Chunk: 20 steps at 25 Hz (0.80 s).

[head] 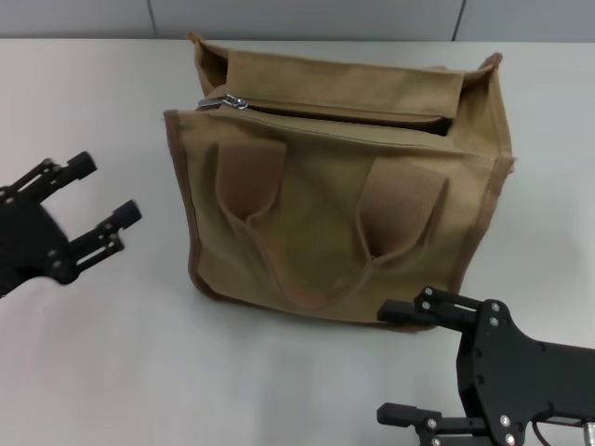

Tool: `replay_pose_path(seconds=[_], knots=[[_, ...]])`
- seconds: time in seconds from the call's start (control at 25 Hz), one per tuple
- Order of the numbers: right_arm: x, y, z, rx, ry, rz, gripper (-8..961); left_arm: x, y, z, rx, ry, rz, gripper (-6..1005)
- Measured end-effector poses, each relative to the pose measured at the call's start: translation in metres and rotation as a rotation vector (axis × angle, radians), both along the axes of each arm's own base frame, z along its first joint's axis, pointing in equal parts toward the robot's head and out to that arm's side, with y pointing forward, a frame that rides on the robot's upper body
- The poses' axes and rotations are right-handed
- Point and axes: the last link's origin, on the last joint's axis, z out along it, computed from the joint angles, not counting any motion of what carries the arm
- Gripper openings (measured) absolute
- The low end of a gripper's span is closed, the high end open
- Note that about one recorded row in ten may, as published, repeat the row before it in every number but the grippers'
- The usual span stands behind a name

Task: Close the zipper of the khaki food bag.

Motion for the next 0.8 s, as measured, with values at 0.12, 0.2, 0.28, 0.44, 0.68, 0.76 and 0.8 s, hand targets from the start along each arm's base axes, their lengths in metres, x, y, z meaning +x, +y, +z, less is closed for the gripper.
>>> replay_pose_path(seconds=[0.12,0.2,0.28,0.44,0.68,0.76,0.8], knots=[[-0.001,-0.002,-0.001,-0.008,0.008,-0.004,773,0.004,0.016,-0.01,-0.025,0.02,0.011,765],[-0.001,-0.003,-0.002,-0.013,0.01,-0.005,773,0.009,0.025,-0.016,-0.035,0.028,0.01,763],[-0.001,-0.004,-0.002,-0.017,0.012,-0.007,773,0.016,0.035,-0.021,-0.041,0.026,-0.002,761],[-0.001,-0.006,-0.004,-0.024,0.021,-0.019,772,0.024,0.049,-0.026,-0.04,0.023,0.003,756],[-0.002,-0.007,-0.006,-0.017,0.028,-0.022,772,0.029,0.062,-0.028,-0.003,-0.005,0.031,749],[-0.002,-0.008,-0.006,-0.012,0.033,-0.017,772,0.03,0.063,-0.024,0.028,-0.037,0.041,747],[-0.002,-0.008,-0.006,-0.012,0.033,-0.017,772,0.03,0.063,-0.024,0.038,-0.05,0.043,746]])
